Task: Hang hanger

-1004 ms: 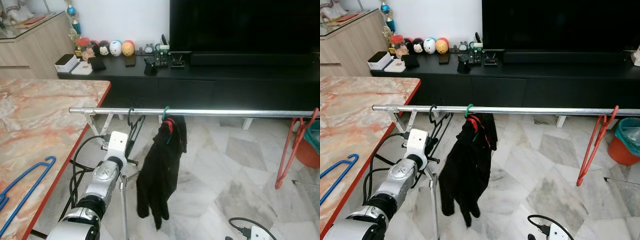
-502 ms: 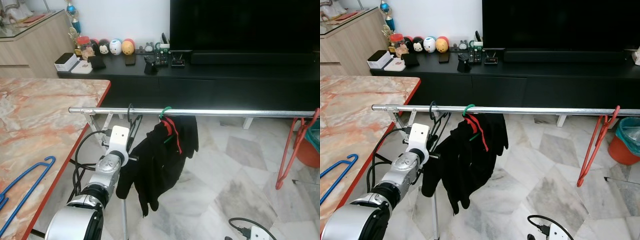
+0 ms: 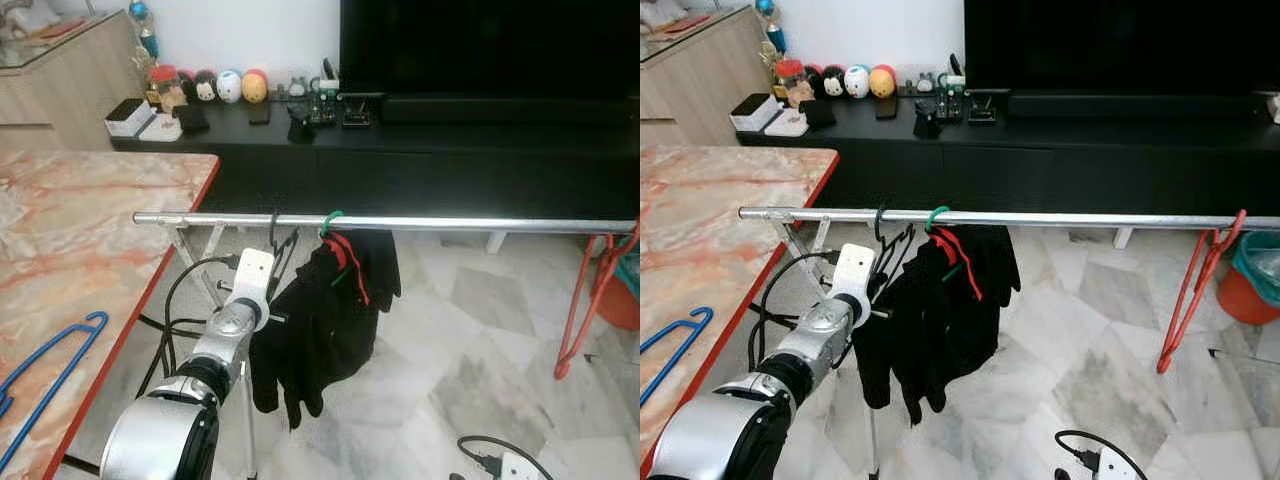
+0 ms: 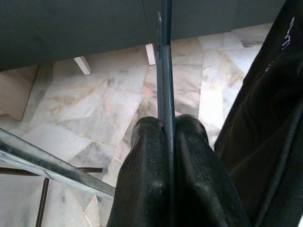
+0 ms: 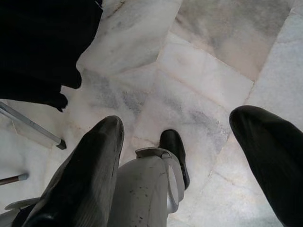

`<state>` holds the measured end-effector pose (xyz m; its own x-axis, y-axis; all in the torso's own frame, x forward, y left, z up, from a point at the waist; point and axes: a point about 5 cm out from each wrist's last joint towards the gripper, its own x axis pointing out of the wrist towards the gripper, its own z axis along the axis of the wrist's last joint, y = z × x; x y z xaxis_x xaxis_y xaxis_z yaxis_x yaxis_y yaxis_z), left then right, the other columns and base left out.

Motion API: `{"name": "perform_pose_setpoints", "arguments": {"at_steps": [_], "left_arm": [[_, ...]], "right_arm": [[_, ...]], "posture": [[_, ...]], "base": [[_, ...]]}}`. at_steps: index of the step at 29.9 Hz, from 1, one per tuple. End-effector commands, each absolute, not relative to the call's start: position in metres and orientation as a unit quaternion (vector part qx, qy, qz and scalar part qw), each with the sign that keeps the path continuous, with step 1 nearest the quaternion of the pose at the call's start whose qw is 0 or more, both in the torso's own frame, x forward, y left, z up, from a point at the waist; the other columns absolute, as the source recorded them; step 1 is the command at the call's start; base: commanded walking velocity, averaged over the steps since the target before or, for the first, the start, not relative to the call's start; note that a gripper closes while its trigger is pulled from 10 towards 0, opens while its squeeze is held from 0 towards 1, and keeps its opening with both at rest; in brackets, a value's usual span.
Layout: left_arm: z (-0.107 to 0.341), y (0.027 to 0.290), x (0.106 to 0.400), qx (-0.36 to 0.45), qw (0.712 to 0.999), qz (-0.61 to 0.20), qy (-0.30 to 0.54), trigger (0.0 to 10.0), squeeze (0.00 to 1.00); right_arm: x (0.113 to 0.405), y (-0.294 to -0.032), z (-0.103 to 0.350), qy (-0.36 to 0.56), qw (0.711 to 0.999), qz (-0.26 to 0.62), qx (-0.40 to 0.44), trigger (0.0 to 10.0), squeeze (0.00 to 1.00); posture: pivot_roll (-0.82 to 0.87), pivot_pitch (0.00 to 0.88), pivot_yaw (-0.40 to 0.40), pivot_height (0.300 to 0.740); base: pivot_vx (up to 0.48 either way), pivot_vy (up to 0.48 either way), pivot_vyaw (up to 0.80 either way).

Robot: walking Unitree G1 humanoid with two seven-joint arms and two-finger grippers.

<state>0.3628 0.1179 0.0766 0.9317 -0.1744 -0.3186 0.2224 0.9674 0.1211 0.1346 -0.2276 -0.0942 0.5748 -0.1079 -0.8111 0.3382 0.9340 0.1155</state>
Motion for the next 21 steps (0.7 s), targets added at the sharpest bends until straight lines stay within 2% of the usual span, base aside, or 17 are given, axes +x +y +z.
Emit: {"name": "perform_pose_setpoints", "arguments": {"at_steps": [1,7,8,9,10,11,21], "left_arm": [[0.064,0.124,0.357,0.089,0.973,-0.092,0.194,10.0,0.0],[0.06,0.13,0.354,0.086,0.973,-0.082,0.197,10.0,0.0],[0.06,0.132,0.354,0.083,0.974,-0.078,0.194,10.0,0.07],[0.059,0.132,0.353,0.081,0.975,-0.076,0.193,10.0,0.33],[0.059,0.132,0.353,0.079,0.975,-0.075,0.192,10.0,0.33],[0.059,0.133,0.353,0.076,0.976,-0.071,0.19,10.0,1.0],[0.064,0.136,0.355,0.056,0.984,-0.061,0.16,10.0,1.0]], "right_arm": [[0.132,-0.227,-0.095,0.448,0.874,-0.128,0.135,10.0,0.0],[0.133,-0.227,-0.095,0.449,0.875,-0.126,0.133,10.0,0.0],[0.133,-0.227,-0.095,0.45,0.874,-0.125,0.132,10.0,0.0],[0.132,-0.227,-0.095,0.45,0.875,-0.124,0.132,10.0,0.0],[0.132,-0.227,-0.095,0.45,0.875,-0.124,0.132,10.0,0.0],[0.132,-0.227,-0.095,0.45,0.875,-0.124,0.131,10.0,0.0],[0.133,-0.227,-0.095,0.449,0.875,-0.122,0.13,10.0,0.0]], "posture": [[-0.02,0.028,0.063,0.74],[-0.02,0.029,0.06,0.74],[-0.01,0.03,0.059,0.74],[-0.01,0.03,0.059,0.74],[-0.01,0.03,0.059,0.74],[-0.01,0.029,0.058,0.74],[-0.01,0.025,0.058,0.74]], "base": [[0.0,0.0,0.0],[0.0,0.0,0.0],[0.0,0.0,0.0],[0.0,0.0,0.0],[0.0,0.0,0.0],[0.0,0.0,0.0],[0.0,0.0,0.0]]}}
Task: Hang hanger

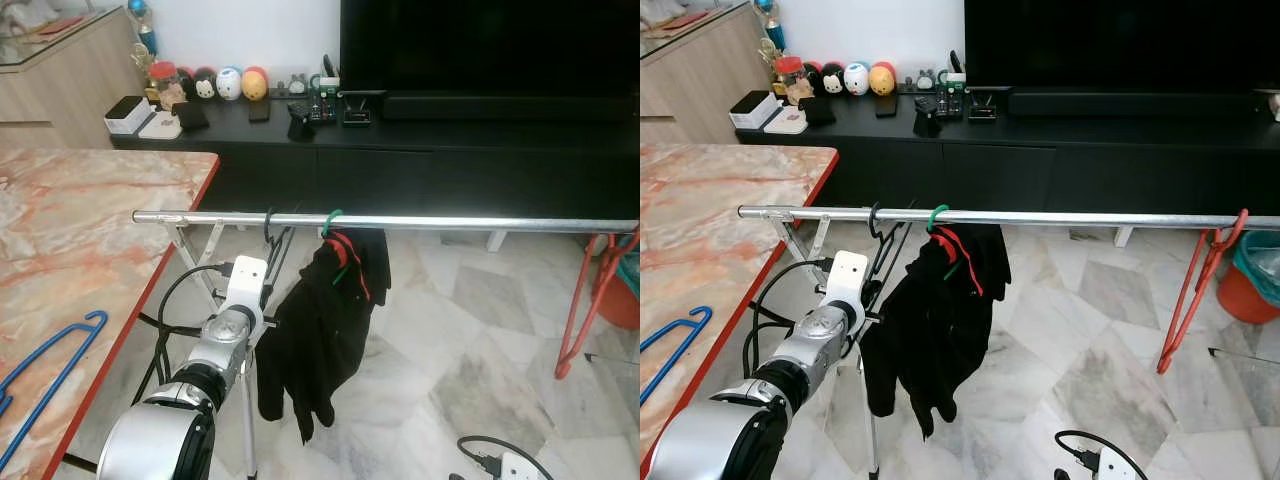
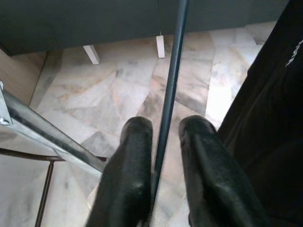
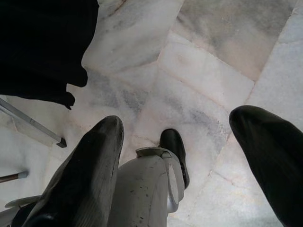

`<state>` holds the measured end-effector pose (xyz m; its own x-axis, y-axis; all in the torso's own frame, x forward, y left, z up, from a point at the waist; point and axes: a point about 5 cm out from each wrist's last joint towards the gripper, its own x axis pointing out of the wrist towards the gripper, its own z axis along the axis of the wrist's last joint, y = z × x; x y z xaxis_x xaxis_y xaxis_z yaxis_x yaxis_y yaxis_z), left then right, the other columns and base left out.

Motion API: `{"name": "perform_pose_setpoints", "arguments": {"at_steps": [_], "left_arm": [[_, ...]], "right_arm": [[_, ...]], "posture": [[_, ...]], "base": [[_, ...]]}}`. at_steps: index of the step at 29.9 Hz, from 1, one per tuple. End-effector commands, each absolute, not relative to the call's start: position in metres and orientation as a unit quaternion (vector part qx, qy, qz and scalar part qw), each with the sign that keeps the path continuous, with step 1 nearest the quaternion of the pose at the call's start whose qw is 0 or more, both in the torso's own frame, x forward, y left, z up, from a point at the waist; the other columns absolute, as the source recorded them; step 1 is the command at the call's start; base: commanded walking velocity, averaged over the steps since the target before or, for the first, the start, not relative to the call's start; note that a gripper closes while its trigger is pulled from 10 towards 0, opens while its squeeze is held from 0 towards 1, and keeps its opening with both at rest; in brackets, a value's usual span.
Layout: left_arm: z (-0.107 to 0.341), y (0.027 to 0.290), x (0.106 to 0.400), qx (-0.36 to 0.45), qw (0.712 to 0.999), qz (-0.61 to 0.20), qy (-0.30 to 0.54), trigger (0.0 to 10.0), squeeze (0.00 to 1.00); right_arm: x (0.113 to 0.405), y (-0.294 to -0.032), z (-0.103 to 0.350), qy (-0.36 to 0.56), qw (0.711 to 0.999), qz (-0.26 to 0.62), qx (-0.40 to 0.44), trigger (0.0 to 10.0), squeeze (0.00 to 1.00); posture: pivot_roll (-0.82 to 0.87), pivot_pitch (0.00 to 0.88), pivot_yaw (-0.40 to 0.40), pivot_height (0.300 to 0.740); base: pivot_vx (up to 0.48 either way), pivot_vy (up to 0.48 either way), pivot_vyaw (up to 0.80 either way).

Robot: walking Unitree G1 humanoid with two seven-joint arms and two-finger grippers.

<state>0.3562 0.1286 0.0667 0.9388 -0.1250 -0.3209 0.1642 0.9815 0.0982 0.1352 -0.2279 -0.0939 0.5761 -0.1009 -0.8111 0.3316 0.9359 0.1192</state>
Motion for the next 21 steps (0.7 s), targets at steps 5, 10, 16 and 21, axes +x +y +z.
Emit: {"name": "perform_pose_setpoints", "arguments": {"at_steps": [5,10,16,21], "left_arm": [[0.064,0.141,0.353,0.047,0.986,-0.054,0.15,10.0,1.0],[0.067,0.144,0.353,0.037,0.99,-0.051,0.129,10.0,1.0],[0.078,0.153,0.354,0.017,0.996,-0.044,0.074,10.0,1.0],[0.083,0.163,0.349,0.008,0.999,-0.041,0.033,10.0,1.0]], "right_arm": [[0.133,-0.227,-0.095,0.45,0.876,-0.12,0.129,10.0,0.0],[0.133,-0.227,-0.095,0.45,0.876,-0.119,0.129,10.0,0.0],[0.132,-0.226,-0.095,0.451,0.875,-0.117,0.129,10.0,0.0],[0.131,-0.227,-0.096,0.453,0.875,-0.115,0.127,10.0,0.0]], "posture": [[-0.01,0.017,0.058,0.74],[-0.01,0.011,0.059,0.74],[0.0,0.001,0.059,0.74],[0.0,0.0,0.057,0.74]], "base": [[0.0,0.0,0.0],[0.0,0.0,0.0],[0.0,0.0,0.0],[0.0,0.0,0.0]]}}
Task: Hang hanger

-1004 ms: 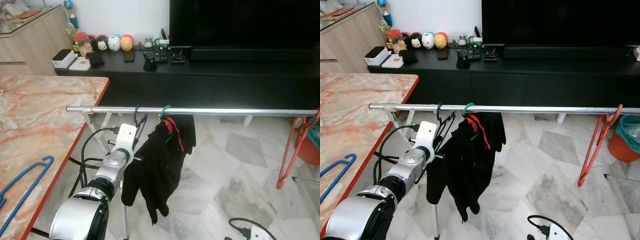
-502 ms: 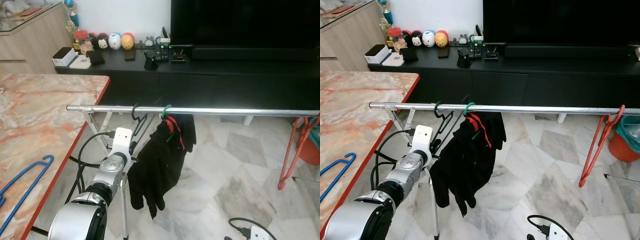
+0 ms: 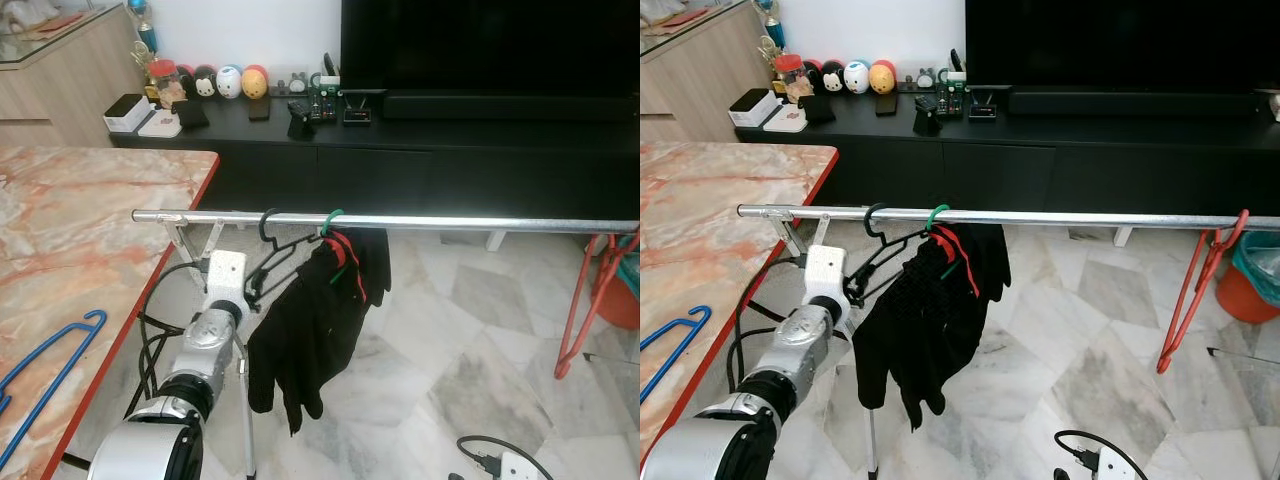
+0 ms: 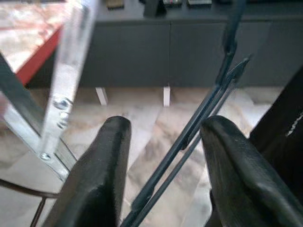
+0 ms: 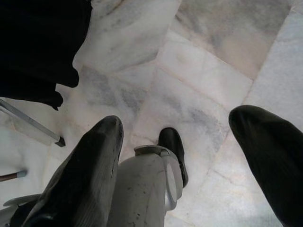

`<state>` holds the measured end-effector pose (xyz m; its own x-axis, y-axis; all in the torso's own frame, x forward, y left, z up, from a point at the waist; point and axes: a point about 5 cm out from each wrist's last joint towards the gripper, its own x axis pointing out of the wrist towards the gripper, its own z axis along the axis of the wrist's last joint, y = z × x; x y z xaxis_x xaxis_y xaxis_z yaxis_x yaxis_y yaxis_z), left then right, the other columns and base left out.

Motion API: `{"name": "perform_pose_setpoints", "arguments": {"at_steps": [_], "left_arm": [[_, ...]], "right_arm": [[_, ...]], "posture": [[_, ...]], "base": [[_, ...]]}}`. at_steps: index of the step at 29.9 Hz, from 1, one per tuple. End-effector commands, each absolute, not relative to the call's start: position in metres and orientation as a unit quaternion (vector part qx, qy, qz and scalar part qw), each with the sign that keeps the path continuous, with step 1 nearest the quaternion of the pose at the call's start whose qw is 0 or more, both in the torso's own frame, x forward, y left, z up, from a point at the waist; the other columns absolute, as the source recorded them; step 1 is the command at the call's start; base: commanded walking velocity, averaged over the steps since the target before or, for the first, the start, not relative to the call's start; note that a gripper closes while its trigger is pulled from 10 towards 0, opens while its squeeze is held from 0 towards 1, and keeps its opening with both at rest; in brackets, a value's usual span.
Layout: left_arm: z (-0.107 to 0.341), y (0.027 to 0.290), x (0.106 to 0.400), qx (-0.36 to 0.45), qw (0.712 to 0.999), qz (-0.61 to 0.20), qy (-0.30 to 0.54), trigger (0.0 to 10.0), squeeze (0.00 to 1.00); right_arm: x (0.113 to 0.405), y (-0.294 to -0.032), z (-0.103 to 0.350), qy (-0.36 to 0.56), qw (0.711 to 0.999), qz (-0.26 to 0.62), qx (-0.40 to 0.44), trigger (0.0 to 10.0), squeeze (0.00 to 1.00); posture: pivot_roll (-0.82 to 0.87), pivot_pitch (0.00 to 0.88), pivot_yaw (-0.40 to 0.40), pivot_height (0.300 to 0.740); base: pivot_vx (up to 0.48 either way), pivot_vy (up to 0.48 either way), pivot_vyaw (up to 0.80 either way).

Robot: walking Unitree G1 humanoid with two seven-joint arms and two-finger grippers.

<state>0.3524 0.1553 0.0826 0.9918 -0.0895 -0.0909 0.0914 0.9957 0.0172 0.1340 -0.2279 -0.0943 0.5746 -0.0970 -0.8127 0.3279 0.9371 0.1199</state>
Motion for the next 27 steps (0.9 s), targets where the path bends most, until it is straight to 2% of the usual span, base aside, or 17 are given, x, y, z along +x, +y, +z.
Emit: {"name": "perform_pose_setpoints", "arguments": {"at_steps": [1,10,15,16,17,27], "left_arm": [[0.083,0.163,0.349,0.008,0.999,-0.041,0.033,10.0,1.0],[0.085,0.174,0.331,0.004,0.999,-0.03,-0.018,10.0,1.0],[0.088,0.169,0.324,0.005,0.998,-0.051,-0.04,10.0,0.98],[0.089,0.168,0.323,0.009,0.998,-0.053,-0.045,10.0,0.25],[0.089,0.167,0.322,0.011,0.997,-0.054,-0.049,10.0,0.0],[0.095,0.163,0.322,0.009,0.997,-0.047,-0.057,10.0,0.0]], "right_arm": [[0.131,-0.227,-0.096,0.453,0.875,-0.115,0.127,10.0,0.0],[0.132,-0.228,-0.095,0.453,0.876,-0.113,0.126,10.0,0.0],[0.132,-0.228,-0.095,0.453,0.876,-0.112,0.125,10.0,0.0],[0.132,-0.228,-0.095,0.453,0.876,-0.112,0.124,10.0,0.0],[0.133,-0.228,-0.095,0.453,0.876,-0.112,0.124,10.0,0.0],[0.133,-0.229,-0.095,0.452,0.876,-0.113,0.123,10.0,0.0]], "posture": [[0.0,0.0,0.057,0.74],[0.01,0.021,0.054,0.74],[0.01,0.024,0.053,0.74],[0.01,0.026,0.052,0.74],[0.01,0.026,0.052,0.74],[0.01,0.023,0.051,0.74]], "base": [[0.0,0.0,0.0],[0.0,0.0,0.0],[0.0,0.0,0.0],[0.0,0.0,0.0],[0.0,0.0,0.0],[0.0,0.0,0.0]]}}
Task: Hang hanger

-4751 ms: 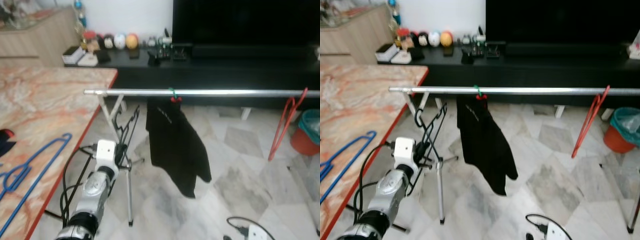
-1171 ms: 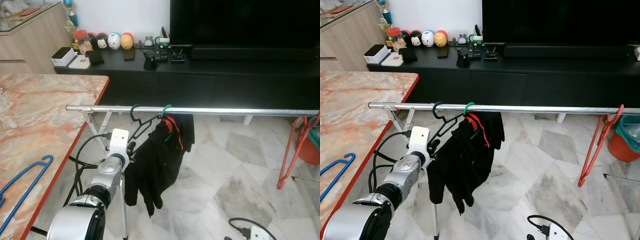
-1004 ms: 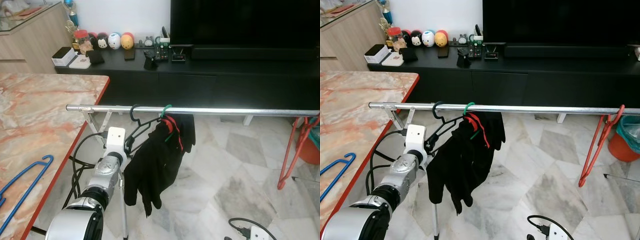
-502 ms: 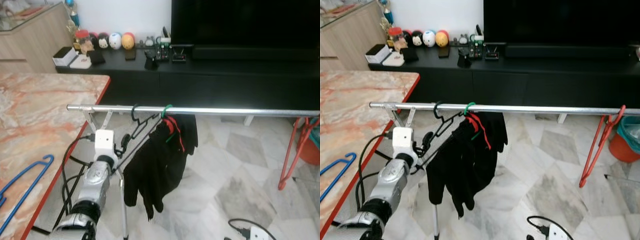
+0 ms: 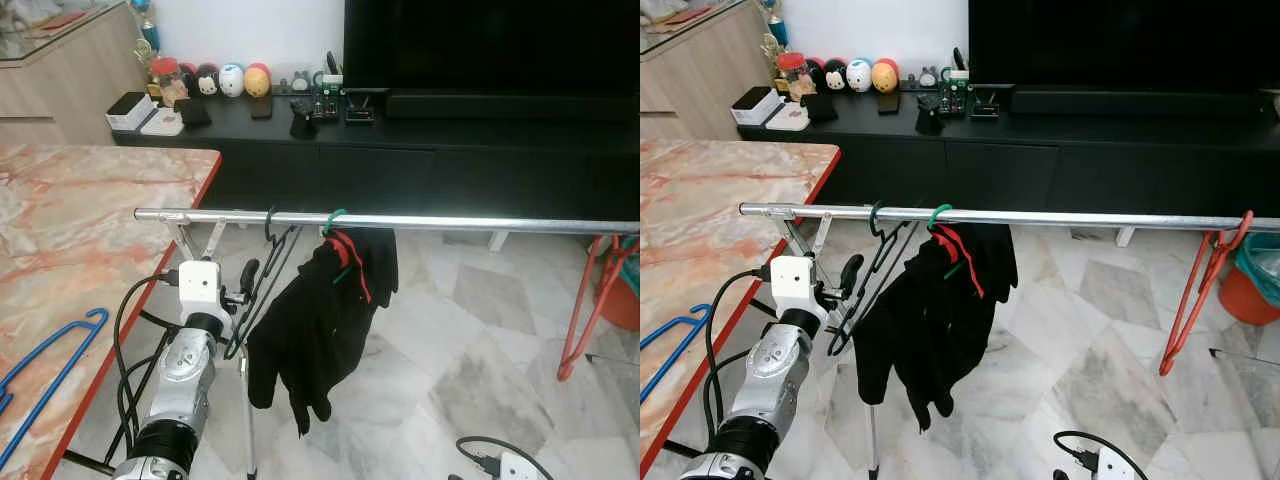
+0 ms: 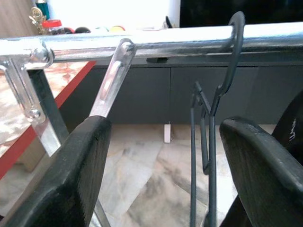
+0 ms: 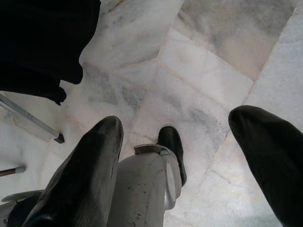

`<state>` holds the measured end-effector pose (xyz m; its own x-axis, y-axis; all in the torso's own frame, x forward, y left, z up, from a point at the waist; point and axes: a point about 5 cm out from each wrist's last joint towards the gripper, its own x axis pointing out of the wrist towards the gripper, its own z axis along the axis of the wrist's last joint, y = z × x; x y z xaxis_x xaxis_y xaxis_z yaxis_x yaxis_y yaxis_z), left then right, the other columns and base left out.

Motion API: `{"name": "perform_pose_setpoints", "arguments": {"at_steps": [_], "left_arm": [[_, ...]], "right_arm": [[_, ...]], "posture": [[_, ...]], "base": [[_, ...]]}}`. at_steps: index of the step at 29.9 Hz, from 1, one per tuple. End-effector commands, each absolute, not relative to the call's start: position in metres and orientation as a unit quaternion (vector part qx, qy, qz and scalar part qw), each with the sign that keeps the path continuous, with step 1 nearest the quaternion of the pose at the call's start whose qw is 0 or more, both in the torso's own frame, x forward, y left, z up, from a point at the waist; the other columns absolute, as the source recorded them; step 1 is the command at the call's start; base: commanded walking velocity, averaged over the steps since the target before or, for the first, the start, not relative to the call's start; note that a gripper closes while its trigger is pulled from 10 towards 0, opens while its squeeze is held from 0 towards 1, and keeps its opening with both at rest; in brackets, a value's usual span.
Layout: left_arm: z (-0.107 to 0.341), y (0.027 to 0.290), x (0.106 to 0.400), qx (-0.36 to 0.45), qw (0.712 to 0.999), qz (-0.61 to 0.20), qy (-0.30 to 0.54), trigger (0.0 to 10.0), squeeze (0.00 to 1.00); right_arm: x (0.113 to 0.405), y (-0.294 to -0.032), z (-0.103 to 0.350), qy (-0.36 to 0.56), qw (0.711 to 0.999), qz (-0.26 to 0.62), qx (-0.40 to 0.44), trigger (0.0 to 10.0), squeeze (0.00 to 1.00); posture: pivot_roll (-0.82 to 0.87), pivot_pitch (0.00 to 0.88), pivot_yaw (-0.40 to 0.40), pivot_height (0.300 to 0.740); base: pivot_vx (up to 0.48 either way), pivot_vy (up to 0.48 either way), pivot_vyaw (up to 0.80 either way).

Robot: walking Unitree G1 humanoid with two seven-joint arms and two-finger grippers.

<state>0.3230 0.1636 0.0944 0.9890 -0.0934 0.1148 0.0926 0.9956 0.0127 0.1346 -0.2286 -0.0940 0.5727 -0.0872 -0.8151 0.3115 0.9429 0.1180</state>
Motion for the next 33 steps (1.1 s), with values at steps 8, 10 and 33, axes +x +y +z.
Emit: {"name": "perform_pose_setpoints", "arguments": {"at_steps": [8,10,33], "left_arm": [[0.096,0.163,0.319,0.012,0.997,-0.045,-0.062,10.0,0.0],[0.095,0.164,0.318,0.011,0.997,-0.044,-0.062,10.0,0.0],[0.085,0.165,0.307,0.023,0.997,-0.044,-0.053,10.0,0.0]], "right_arm": [[0.132,-0.229,-0.095,0.454,0.876,-0.112,0.121,10.0,0.0],[0.132,-0.229,-0.095,0.453,0.876,-0.112,0.121,10.0,0.0],[0.128,-0.226,-0.097,0.458,0.874,-0.112,0.121,10.0,0.0]], "posture": [[0.0,0.015,0.05,0.74],[0.0,0.006,0.052,0.74],[-0.01,0.0,0.054,0.74]], "base": [[0.0,0.0,0.0],[0.0,0.0,0.0],[0.0,0.0,0.0]]}}
